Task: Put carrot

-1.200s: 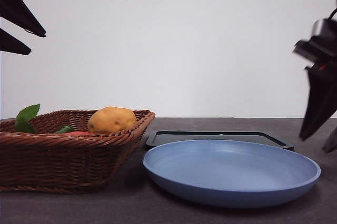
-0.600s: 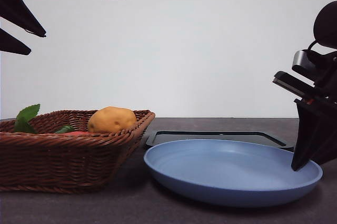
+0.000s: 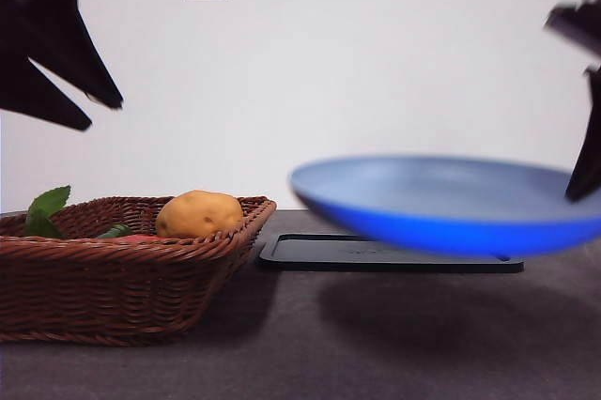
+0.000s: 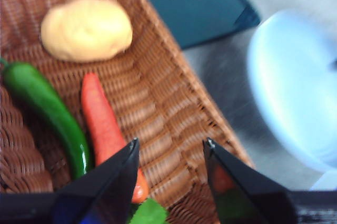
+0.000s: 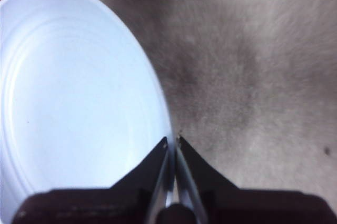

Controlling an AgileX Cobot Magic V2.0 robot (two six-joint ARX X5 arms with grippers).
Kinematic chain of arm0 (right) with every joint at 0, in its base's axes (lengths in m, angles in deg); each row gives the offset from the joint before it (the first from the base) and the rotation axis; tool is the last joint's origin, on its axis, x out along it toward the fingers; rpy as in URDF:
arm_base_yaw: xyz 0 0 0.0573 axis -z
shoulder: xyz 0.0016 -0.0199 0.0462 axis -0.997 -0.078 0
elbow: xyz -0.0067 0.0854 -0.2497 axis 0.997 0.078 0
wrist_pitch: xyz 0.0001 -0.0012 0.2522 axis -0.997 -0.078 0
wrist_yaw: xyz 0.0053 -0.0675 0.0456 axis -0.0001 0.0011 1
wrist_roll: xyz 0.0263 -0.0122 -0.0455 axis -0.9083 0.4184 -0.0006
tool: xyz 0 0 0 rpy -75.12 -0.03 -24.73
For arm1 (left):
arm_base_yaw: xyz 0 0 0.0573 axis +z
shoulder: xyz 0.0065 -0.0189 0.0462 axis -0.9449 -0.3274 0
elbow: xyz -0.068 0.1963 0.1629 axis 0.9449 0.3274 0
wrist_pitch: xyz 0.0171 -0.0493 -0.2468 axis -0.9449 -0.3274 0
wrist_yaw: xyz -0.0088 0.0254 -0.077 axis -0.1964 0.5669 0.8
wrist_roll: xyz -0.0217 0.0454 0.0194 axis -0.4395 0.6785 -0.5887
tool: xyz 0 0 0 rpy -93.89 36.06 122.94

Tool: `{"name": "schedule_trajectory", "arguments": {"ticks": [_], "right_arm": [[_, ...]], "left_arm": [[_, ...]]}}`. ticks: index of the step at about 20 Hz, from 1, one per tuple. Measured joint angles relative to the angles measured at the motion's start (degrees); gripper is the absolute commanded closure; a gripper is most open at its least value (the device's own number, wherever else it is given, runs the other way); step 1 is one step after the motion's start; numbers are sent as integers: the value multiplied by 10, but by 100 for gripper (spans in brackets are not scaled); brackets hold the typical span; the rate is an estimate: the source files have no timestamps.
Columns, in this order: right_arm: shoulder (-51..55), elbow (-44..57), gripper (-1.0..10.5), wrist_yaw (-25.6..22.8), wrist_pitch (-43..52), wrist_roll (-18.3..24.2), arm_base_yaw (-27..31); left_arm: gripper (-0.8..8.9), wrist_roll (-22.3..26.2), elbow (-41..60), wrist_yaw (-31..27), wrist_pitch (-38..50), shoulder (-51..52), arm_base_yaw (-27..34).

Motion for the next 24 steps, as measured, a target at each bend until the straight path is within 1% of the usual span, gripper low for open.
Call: {"name": "schedule_trajectory", "arguments": {"ticks": [4, 7, 9, 12, 14, 15, 17, 22, 23, 24], "right_arm": [[92, 0, 943, 0, -35, 0, 24], [137, 0, 943, 0, -45, 0, 30], [154, 0, 943, 0, -49, 0, 30], [160, 0, 943, 0, -50, 0, 30], [160, 0, 943, 0, -49, 0, 30], [160, 0, 943, 0, -50, 0, 30], [160, 0, 943, 0, -50, 0, 30], [160, 0, 943, 0, -49, 0, 30], [160, 0, 943, 0, -49, 0, 30], [160, 0, 943, 0, -49, 0, 30]], "left_arm": [[591, 2, -56, -56, -29, -67, -29], [591, 11, -100, -99, -40, -131, -44], [591, 15, -128, -123, -58, -183, -50], [593, 17, -163, -131, -74, -259, -56], [593, 17, -164, -141, -78, -295, -61], [593, 17, -164, -156, -80, -310, -65], [593, 17, -164, -184, -80, -329, -71], [596, 24, -164, -189, -79, -343, -81], [613, 28, -164, -189, -80, -343, -82], [665, 31, -164, -189, -84, -343, -82]]}}
